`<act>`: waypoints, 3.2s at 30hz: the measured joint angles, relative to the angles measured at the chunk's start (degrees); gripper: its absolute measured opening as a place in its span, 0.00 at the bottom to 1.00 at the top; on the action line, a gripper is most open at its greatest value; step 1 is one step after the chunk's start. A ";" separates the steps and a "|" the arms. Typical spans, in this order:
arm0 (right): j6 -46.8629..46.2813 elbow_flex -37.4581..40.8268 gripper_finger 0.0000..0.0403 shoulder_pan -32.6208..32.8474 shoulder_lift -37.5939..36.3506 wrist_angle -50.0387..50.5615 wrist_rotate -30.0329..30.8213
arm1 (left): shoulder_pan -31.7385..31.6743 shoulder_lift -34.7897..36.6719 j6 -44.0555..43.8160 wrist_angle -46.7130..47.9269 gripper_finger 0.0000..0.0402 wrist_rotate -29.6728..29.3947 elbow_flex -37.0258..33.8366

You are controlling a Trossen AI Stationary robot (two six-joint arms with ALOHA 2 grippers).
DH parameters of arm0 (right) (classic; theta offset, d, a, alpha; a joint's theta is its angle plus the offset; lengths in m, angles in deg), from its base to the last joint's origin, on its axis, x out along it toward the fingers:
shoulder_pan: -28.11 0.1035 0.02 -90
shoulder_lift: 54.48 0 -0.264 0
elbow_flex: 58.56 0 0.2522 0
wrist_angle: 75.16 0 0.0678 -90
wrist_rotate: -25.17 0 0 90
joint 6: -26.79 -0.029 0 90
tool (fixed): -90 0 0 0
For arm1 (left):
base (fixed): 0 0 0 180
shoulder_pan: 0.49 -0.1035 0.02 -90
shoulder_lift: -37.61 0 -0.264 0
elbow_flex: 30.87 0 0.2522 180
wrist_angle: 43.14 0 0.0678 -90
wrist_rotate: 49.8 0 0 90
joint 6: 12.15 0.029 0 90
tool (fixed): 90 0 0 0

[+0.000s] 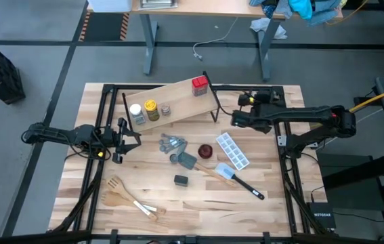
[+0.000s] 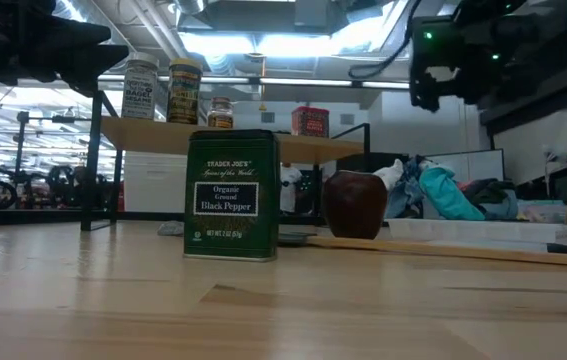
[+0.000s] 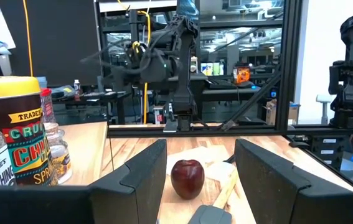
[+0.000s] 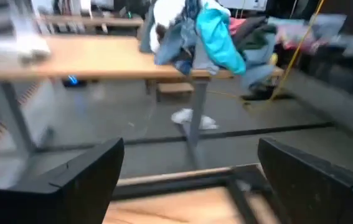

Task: Shelf spices
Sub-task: Remove the red seasoning can from the shelf

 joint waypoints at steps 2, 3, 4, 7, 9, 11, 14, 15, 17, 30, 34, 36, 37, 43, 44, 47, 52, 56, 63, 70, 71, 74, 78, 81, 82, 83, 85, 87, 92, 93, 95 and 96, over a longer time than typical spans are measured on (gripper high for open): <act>4.53 0.00 0.93 0.00 0.00 -4.03 4.14 | 0.00 0.00 -0.20 0.00 0.45 0.00 -0.01; 8.09 -0.02 0.93 0.00 -0.12 -6.15 5.44 | 0.00 0.02 -0.24 0.02 0.45 0.00 -0.01; 12.26 -0.02 0.93 -0.05 -0.40 -8.00 5.74 | 0.00 0.00 -0.26 0.00 0.45 0.00 -0.01; 23.60 -0.03 0.93 -0.09 -0.73 -14.16 5.38 | 0.00 0.00 -0.34 0.01 0.45 0.00 0.00; 29.99 -0.02 0.93 -0.03 -0.68 -19.04 2.93 | 0.00 0.01 -0.39 0.02 0.45 0.00 -0.01; 37.42 -0.02 0.93 0.00 -0.51 -26.00 -0.78 | 0.00 0.00 -0.39 0.02 0.45 0.02 -0.01; 53.50 0.00 0.93 0.00 -0.31 -39.47 -8.70 | 0.00 0.02 -0.42 0.01 0.45 0.00 0.00; 60.36 0.00 0.93 -0.02 -0.31 -44.97 -11.63 | 0.00 0.02 -0.42 0.02 0.45 0.01 -0.01; 72.73 0.00 0.93 -0.13 -0.35 -56.22 -19.46 | 0.00 0.00 -0.42 0.06 0.45 0.02 -0.01; 92.40 0.02 0.93 -13.26 -1.64 -63.64 -65.33 | 0.00 0.01 -3.08 1.88 0.45 0.02 0.00; 92.53 0.02 0.93 -16.48 -1.30 -64.00 -74.10 | 0.00 0.02 -3.41 1.88 0.45 0.02 -0.01; 92.53 0.02 0.93 -16.87 -1.25 -64.63 -74.60 | 0.00 0.01 -3.43 1.88 0.45 0.02 0.01; 92.55 0.02 0.93 -17.07 -1.25 -65.04 -74.48 | 0.00 0.02 -3.43 1.88 0.45 0.02 0.00; 97.64 0.02 0.93 -17.05 -1.25 -66.82 -73.92 | 0.00 0.02 -3.43 1.90 0.45 0.02 0.01; 99.13 0.02 0.93 -17.05 -1.25 -67.26 -73.92 | 0.00 0.02 -3.43 1.89 0.45 0.02 0.00; 103.39 0.02 0.93 -17.05 -1.22 -68.02 -73.90 | 0.00 0.02 -3.43 1.90 0.45 0.02 0.01; 107.88 0.02 0.93 -17.05 -1.22 -69.03 -73.88 | 0.00 0.02 -3.43 1.90 0.45 0.02 -0.01; 107.38 0.02 0.93 -16.94 -1.22 -69.11 -73.86 | 0.00 0.02 -3.43 1.90 0.45 0.02 0.00; 105.12 0.02 0.93 -16.92 -1.22 -70.20 -72.13 | 0.00 0.01 -3.43 3.28 0.45 0.02 0.00; 100.40 0.02 0.93 -16.98 -0.24 -69.73 -71.09 | 0.00 0.00 -3.43 3.52 0.45 0.02 -0.01; 100.40 0.02 0.93 -16.98 0.44 -69.98 -72.98 | 0.00 0.02 -3.43 3.55 0.45 0.02 0.00; 101.34 0.00 0.93 -17.23 3.64 -70.59 -78.51 | 0.00 0.02 -3.41 3.69 0.45 0.02 -0.01; 104.27 0.02 0.93 -18.73 7.57 -73.19 -81.15 | 0.00 0.00 -3.45 3.87 0.45 0.00 -0.01; 104.29 0.00 0.93 -20.75 8.30 -75.84 -83.75 | 0.00 0.02 -3.45 3.99 0.45 0.02 0.00; 104.25 0.00 0.93 -21.65 8.32 -76.26 -85.00 | 0.00 0.00 -3.45 4.04 0.45 0.02 0.00; 103.93 0.00 0.93 -22.51 8.34 -76.95 -86.46 | 0.00 0.01 -3.45 4.04 0.45 -0.01 -0.01; 102.52 0.00 0.93 -24.48 8.35 -78.16 -90.13 | 0.00 0.02 -3.45 4.20 0.45 0.00 0.01; 100.55 0.00 0.93 -26.54 8.37 -78.66 -94.98 | 0.00 0.00 -3.43 4.39 0.45 0.00 0.00; 98.01 0.00 0.93 -29.22 11.04 -82.16 -104.05 | 0.00 0.02 -3.45 4.27 0.45 -0.02 0.00; 97.91 0.00 0.93 -29.38 11.87 -83.38 -104.88 | 0.00 0.02 -3.44 4.29 0.45 -0.11 0.00; 97.61 0.00 0.93 -29.34 13.61 -85.74 -106.29 | 0.00 0.02 -3.45 4.28 0.45 -0.15 -0.01; 97.59 0.00 0.93 -29.33 14.36 -86.74 -107.01 | 0.00 0.02 -3.44 4.28 0.45 -0.15 0.00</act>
